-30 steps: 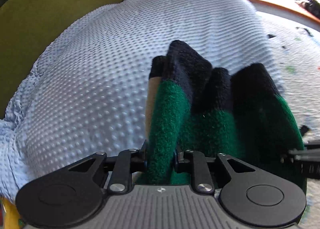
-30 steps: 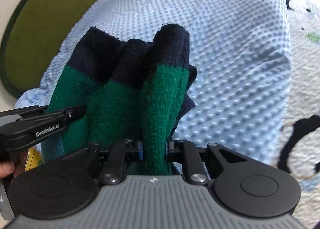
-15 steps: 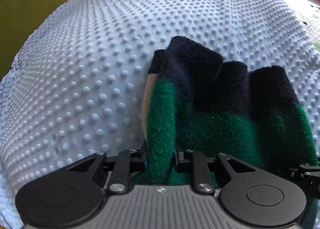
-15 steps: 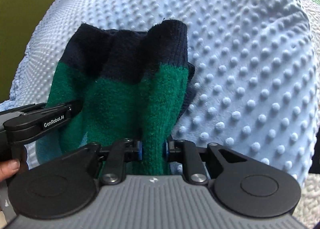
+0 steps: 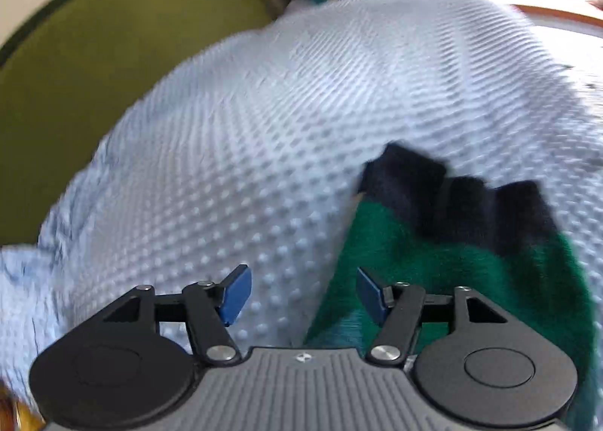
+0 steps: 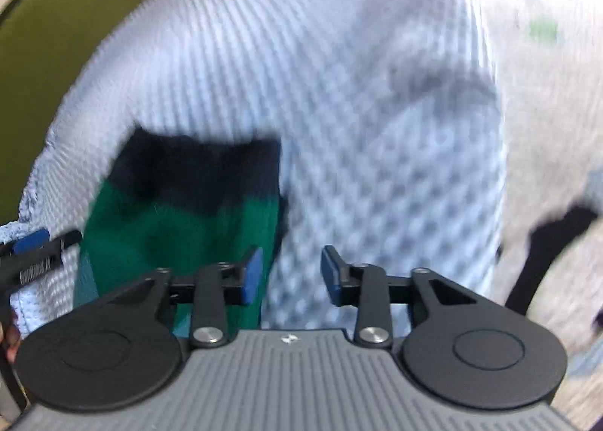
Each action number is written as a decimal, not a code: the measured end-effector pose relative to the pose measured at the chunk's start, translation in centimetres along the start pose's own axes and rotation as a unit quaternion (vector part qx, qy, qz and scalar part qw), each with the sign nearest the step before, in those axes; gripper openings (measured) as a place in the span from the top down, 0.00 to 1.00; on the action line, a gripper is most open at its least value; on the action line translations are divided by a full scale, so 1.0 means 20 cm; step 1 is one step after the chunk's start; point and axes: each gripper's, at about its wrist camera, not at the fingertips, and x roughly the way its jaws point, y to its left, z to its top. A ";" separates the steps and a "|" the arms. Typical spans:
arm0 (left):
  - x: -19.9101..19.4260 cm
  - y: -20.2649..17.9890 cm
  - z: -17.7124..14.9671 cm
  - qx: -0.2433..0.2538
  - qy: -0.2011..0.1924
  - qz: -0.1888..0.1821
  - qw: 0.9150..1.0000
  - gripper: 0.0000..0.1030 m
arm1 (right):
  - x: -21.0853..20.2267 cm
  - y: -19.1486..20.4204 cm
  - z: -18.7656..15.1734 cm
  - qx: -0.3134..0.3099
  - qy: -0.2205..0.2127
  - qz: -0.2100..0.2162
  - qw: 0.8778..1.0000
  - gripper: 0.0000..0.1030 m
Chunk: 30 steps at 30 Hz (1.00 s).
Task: Fold clothes
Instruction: 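Lift the folded sweater with both grippers and carry it onto the blue blanket, then lower the sweater onto the blue blanket and open both grippers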
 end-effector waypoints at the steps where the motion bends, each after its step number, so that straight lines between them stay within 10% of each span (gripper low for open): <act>1: -0.04 -0.03 -0.01 0.005 -0.021 -0.016 1.000 0.39 | -0.02 0.02 0.03 -0.011 -0.015 0.011 1.000 0.75; 5: -0.03 -0.19 -0.01 -0.042 -0.044 -0.098 0.993 0.49 | 0.07 0.13 0.09 -0.019 -0.036 0.059 0.997 0.79; 15: 0.52 -0.29 0.11 -0.084 0.017 -0.055 0.995 0.66 | 0.57 0.08 0.08 -0.051 0.020 0.006 0.998 1.00; 25: 0.02 -0.17 -0.06 -0.074 -0.025 -0.074 0.994 0.49 | 0.09 0.19 -0.09 -0.097 -0.014 0.100 0.990 0.94; 30: -0.04 -0.25 -0.32 -0.039 0.029 -0.049 0.998 0.49 | 0.06 0.27 -0.32 -0.132 0.001 0.087 0.987 0.94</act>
